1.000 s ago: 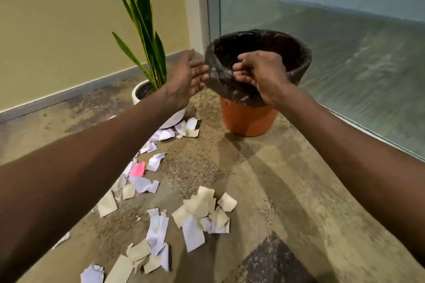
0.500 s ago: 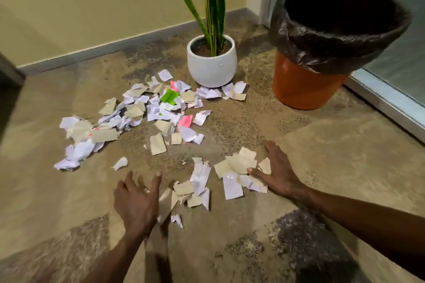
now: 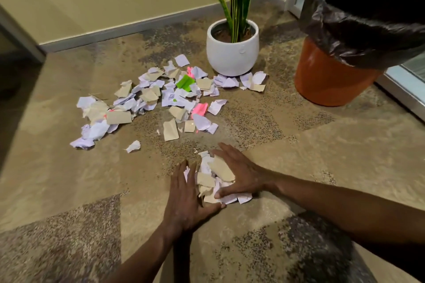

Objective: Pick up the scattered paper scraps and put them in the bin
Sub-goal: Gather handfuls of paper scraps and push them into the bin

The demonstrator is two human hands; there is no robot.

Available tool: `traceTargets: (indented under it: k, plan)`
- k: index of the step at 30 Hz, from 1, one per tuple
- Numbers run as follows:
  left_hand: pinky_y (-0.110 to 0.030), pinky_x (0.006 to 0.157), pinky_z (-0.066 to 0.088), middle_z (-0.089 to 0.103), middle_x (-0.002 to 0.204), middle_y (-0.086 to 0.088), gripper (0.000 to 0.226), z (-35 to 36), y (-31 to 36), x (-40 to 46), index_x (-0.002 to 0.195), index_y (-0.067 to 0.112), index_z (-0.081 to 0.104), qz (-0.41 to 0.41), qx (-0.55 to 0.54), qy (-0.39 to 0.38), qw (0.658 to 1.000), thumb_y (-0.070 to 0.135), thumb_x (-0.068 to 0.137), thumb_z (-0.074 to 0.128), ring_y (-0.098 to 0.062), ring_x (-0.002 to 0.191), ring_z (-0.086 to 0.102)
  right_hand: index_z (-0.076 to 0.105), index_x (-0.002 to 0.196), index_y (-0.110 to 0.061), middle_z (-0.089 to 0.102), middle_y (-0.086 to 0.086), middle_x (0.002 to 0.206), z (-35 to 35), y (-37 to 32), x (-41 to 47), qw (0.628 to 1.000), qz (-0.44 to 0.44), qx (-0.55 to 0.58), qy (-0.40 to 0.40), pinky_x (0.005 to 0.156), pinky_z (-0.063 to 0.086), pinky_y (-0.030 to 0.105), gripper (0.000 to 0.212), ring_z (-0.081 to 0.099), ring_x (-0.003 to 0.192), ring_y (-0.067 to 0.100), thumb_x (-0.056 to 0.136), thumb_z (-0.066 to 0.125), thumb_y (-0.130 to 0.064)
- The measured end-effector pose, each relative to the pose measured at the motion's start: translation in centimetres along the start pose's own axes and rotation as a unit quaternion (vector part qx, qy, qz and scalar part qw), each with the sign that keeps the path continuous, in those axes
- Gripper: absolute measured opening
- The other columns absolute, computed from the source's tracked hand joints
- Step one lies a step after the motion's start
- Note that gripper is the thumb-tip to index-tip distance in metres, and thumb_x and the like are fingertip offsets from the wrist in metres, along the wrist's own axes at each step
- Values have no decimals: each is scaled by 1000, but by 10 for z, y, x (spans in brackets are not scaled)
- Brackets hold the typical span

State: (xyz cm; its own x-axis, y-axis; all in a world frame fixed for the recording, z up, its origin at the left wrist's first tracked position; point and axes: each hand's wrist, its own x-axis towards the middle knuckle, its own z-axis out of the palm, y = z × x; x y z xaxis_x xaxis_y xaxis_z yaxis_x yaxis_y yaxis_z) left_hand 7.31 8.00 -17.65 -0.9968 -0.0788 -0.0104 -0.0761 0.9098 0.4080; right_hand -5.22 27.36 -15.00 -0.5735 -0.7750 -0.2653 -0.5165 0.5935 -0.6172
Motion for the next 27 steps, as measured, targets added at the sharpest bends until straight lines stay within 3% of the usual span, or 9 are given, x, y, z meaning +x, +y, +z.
traceTargets:
  k: [2, 4, 7, 9, 12, 15, 18, 23, 27]
  plan:
    - [-50, 119, 18, 14, 161, -15, 110, 0, 0, 5, 153, 18, 15, 13, 6, 0, 1000, 81, 70, 51, -33, 148, 11, -11, 154, -41, -27, -5, 163, -14, 6, 0, 994, -25, -73, -80, 121, -7, 43, 134, -25, 149, 20, 59, 78, -73]
    - [-50, 118, 21, 17, 160, -14, 99, -1, 2, 9, 153, 16, 18, 24, 7, -3, 1000, 68, 75, 52, -31, 148, 13, -18, 152, -43, -35, -1, 160, -18, 13, -2, 984, -51, -133, -109, 120, -9, 46, 144, -31, 147, 25, 53, 82, -72]
    - [-44, 119, 22, 24, 159, -8, 89, -2, 3, 14, 151, 13, 25, 38, -11, -1, 999, 57, 79, 52, -27, 146, 20, -22, 150, -46, -38, -2, 158, -6, 19, -2, 986, -66, -135, -72, 120, -4, 53, 145, -33, 146, 28, 51, 80, -76]
    - [-44, 117, 26, 30, 156, -8, 87, 0, 2, 19, 150, 12, 28, 42, -21, -2, 999, 54, 79, 54, -26, 143, 26, -18, 151, -47, -35, -4, 159, 2, 19, -1, 992, -63, -105, -36, 119, -2, 49, 136, -30, 148, 26, 58, 78, -75]
    - [-43, 113, 31, 40, 147, -10, 83, 3, 3, 23, 149, 8, 31, 54, -41, 1, 998, 53, 83, 55, -28, 134, 34, 1, 156, -44, -14, 0, 166, 8, 15, 3, 991, -77, -110, 10, 120, 4, 46, 109, -17, 152, 25, 74, 70, -68]
    - [-34, 102, 37, 45, 138, -6, 73, 5, 6, 24, 147, 10, 34, 50, -85, 28, 995, 38, 86, 63, -21, 121, 39, 30, 152, -35, 23, 7, 160, 16, 13, 5, 977, -112, -161, 85, 116, 24, 49, 87, 18, 145, 33, 76, 65, -60]
    - [-29, 94, 38, 50, 128, -2, 63, 6, 8, 25, 142, 13, 40, 65, -101, 47, 992, 35, 87, 65, -18, 110, 46, 45, 143, -28, 48, 7, 143, 26, 7, 6, 959, -132, -198, 153, 94, 45, 46, 75, 44, 122, 30, 77, 64, -56]
    - [-37, 73, 44, 56, 104, -2, 54, 2, 16, 30, 126, 19, 50, 87, -12, 27, 996, 51, 84, 57, -23, 86, 51, 48, 134, -20, 63, 12, 115, 21, 7, 2, 938, -166, -248, 176, 60, 53, 37, 66, 57, 98, 30, 77, 76, -40]
    - [-32, 60, 40, 55, 97, -4, 45, -6, 13, 34, 121, 24, 50, 57, 64, 4, 996, 35, 81, 67, -26, 80, 55, 62, 121, -20, 68, 8, 87, 2, 8, 0, 974, -129, -83, 168, 61, 52, 36, 42, 62, 77, 25, 80, 69, -17]
